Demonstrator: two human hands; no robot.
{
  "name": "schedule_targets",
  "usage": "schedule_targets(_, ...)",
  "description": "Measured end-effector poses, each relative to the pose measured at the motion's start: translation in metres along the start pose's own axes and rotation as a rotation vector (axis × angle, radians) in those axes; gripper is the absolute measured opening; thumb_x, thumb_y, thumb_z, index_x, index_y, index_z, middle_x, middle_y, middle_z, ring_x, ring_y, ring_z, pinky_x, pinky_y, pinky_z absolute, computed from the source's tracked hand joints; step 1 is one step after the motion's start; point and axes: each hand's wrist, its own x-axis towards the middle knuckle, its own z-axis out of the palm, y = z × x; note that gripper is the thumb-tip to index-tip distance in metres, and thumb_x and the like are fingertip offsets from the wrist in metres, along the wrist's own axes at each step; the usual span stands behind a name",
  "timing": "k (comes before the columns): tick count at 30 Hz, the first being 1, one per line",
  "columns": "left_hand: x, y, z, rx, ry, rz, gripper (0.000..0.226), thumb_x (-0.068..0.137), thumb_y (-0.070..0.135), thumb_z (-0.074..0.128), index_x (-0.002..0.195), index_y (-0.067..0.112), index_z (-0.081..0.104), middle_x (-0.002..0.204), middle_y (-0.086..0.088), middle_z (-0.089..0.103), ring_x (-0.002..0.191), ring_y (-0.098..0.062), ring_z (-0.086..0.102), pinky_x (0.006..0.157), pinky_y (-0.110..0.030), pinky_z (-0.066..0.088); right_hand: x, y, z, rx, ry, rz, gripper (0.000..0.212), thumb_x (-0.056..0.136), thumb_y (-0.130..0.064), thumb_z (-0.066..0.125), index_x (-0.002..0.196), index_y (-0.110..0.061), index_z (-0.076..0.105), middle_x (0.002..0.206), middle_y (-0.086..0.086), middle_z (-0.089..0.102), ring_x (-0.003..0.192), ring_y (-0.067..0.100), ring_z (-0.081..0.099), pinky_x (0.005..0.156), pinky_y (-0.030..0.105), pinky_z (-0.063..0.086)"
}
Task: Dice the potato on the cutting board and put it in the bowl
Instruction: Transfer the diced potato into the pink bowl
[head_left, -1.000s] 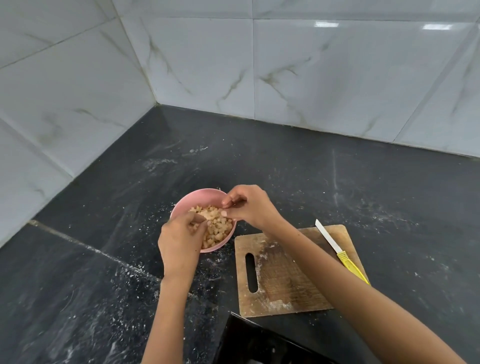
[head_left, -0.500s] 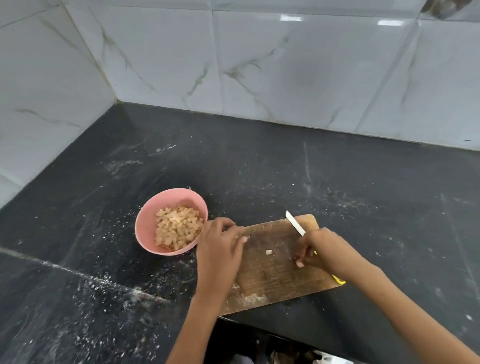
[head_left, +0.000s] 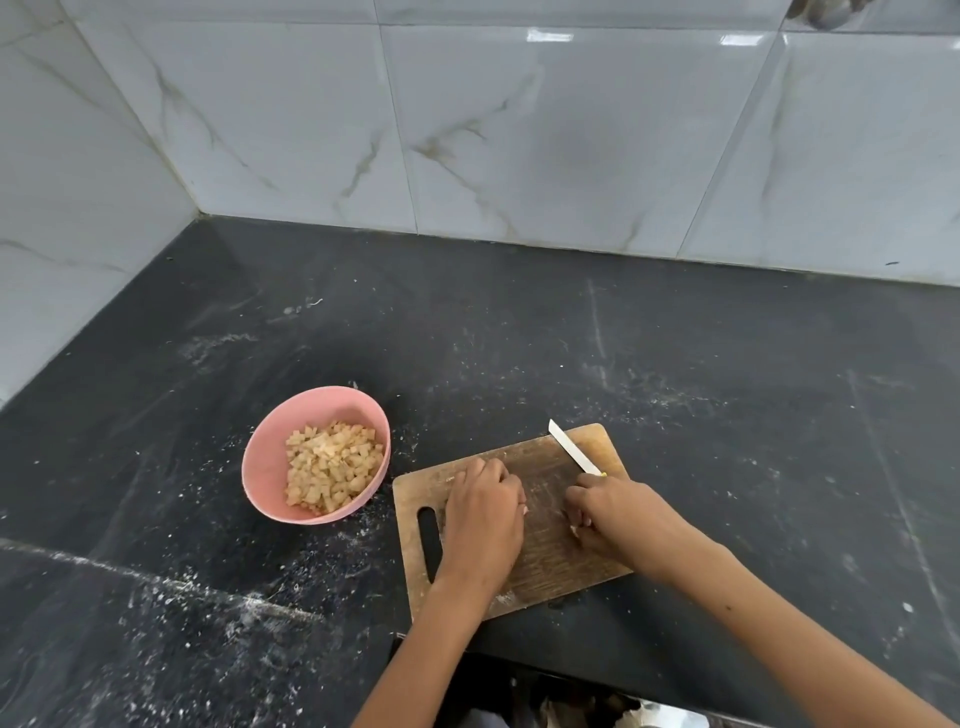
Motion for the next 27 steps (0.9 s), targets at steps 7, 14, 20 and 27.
schedule_targets(7, -0.004, -0.006, -0.016, -0.298, 0.038, -0.117, 0.008, 0.088, 0.016, 0.068, 0.084, 0.023, 0.067, 0.09, 0.016, 0.057, 0.087, 0.0, 0.05, 0.077, -0.008, 0.038, 0.005, -0.003, -0.005, 0.159, 0.016, 0.01, 0.008, 0.08, -0.024, 0.059, 0.077, -0.019, 0.053, 0.084, -0.005, 0.057, 0.073, 0.011, 0.049, 0.053, 0.017, 0.03)
schedule_targets(14, -0.011, -0.047, -0.089, -0.619, 0.345, -0.375, 0.015, 0.08, 0.007, 0.076, 0.081, 0.022, 0.074, 0.075, 0.014, 0.071, 0.075, 0.004, 0.063, 0.069, -0.006, 0.044, 0.036, -0.039, -0.04, 0.705, 0.3, -0.051, 0.013, 0.078, -0.009, 0.068, 0.073, -0.02, 0.062, 0.07, -0.009, 0.063, 0.065, 0.003, 0.057, 0.062, 0.011, 0.043)
schedule_targets(20, -0.013, -0.099, -0.116, -0.706, 0.488, -0.619, 0.031, 0.081, 0.002, 0.074, 0.078, 0.033, 0.074, 0.075, 0.007, 0.073, 0.076, -0.005, 0.07, 0.077, -0.033, 0.058, 0.102, -0.114, -0.07, 0.692, 0.57, -0.337, 0.015, 0.083, -0.002, 0.064, 0.086, -0.013, 0.072, 0.085, -0.005, 0.071, 0.075, 0.005, 0.064, 0.073, 0.022, 0.054)
schedule_targets(27, -0.017, -0.121, -0.127, -1.052, 0.466, -0.75, 0.021, 0.09, -0.007, 0.058, 0.099, 0.005, 0.072, 0.077, -0.009, 0.075, 0.071, -0.015, 0.072, 0.063, -0.02, 0.058, 0.133, -0.146, -0.068, 0.707, 0.366, -0.441, 0.023, 0.076, -0.014, 0.076, 0.099, -0.013, 0.074, 0.095, 0.0, 0.073, 0.086, 0.012, 0.068, 0.082, 0.034, 0.054)
